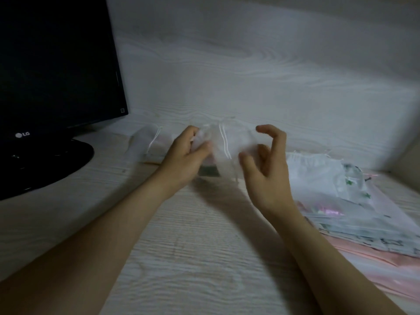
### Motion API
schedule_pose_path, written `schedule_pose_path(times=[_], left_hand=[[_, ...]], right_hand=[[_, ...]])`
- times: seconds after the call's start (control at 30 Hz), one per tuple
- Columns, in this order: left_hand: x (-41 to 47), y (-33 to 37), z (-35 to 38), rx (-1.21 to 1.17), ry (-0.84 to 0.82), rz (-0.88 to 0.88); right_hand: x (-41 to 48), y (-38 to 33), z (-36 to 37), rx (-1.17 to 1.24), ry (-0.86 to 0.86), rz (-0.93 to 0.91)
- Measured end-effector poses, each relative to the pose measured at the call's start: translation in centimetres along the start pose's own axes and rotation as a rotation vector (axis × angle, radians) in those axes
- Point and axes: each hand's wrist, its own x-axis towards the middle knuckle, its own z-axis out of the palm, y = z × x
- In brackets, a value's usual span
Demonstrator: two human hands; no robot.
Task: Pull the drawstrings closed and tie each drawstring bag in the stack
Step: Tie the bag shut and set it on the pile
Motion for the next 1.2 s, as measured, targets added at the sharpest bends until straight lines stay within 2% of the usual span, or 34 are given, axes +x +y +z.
schedule_pose_path(times=[0.1, 0.17, 0.27, 0.4, 0.47, 0.53, 0.67, 0.73, 0.9, 0.97, 1.1, 1.2], left_hand=[[0.3, 0.1, -0.6, -0.013, 0.116, -0.01], [0.7, 0.0, -1.2, 0.063, 0.237, 0.031], [1.3, -0.8, -2.5, 0.225, 0.406, 0.045], [1.8, -1.9, -4.6, 0.553, 0.485, 0.093], [1.9, -2.7, -5.3, 0.692, 0.522, 0.025], [1.9, -3.3, -5.5, 0.833, 0.584, -0.14], [1.8, -4.0, -5.8, 0.81, 0.683, -0.312], [2.0, -4.1, -6.0, 0.838, 0.627, -0.354], [1.4, -3.8, -4.2, 1.04, 0.291, -0.51], [1.2, -3.7, -3.4, 1.126, 0.205, -0.562], [1.5, -3.5, -3.4, 1.107, 0.185, -0.629], [1.6, -3.6, -4.0, 1.042, 0.213, -0.582]], right_hand=[[-0.2, 0.4, 1.3, -0.205, -0.07, -0.059], [-0.4, 0.3, 2.3, -0.285, -0.116, -0.019], [-0.6, 0.8, 3.5, -0.35, -0.192, 0.007], [-0.8, 1.1, 4.3, -0.405, -0.29, -0.003], [-0.9, 1.1, 4.6, -0.418, -0.326, 0.002], [-1.0, 1.1, 4.9, -0.434, -0.344, -0.009], [-1.0, 1.2, 5.1, -0.475, -0.377, -0.017], [-1.0, 1.3, 5.1, -0.486, -0.395, -0.008], [-0.9, 1.5, 5.1, -0.494, -0.417, 0.0], [-0.9, 1.5, 5.1, -0.506, -0.423, 0.006], [-0.9, 1.4, 5.0, -0.52, -0.421, 0.017], [-0.8, 1.3, 4.9, -0.523, -0.426, 0.034]])
